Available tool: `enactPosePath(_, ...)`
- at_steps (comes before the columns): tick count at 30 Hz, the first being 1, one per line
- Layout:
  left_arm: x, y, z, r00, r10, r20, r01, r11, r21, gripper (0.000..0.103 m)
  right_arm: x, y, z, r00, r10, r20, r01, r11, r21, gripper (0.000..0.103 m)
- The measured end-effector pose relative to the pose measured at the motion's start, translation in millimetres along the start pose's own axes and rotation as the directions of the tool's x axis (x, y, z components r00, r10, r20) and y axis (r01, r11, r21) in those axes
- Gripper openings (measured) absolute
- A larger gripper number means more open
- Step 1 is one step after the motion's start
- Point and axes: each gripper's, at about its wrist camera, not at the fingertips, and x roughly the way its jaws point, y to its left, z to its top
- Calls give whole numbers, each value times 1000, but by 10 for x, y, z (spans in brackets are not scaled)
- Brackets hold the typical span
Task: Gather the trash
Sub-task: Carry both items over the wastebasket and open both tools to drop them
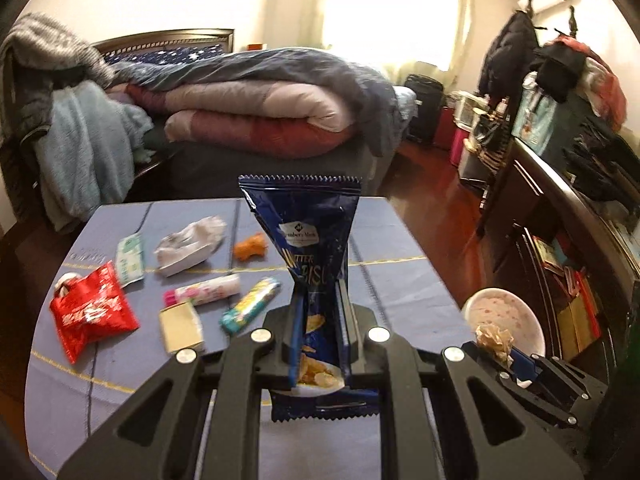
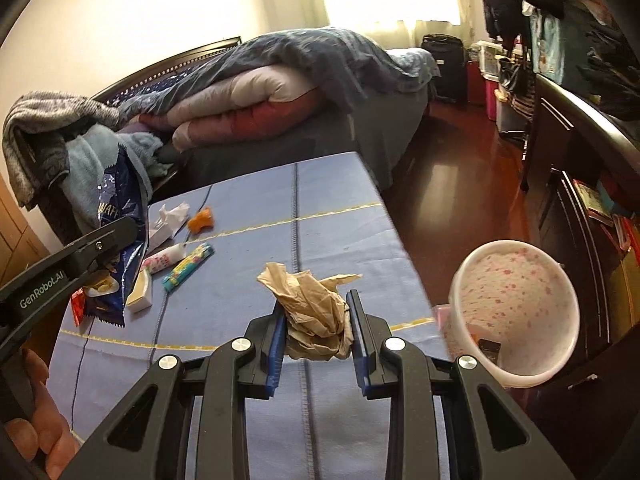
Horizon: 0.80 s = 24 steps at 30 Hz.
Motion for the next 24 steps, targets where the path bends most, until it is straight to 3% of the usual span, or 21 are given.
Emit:
enactPosePath(12,159,-771,113,993,-118,7,116,986,120,16,-182,-567,94,993,-103,50,99,992,76,29)
enactPosePath(24,361,-1519,106,975,-222,-18,220,950,221,16,-329,-1140,155,973,-219,79,207,969,135,29)
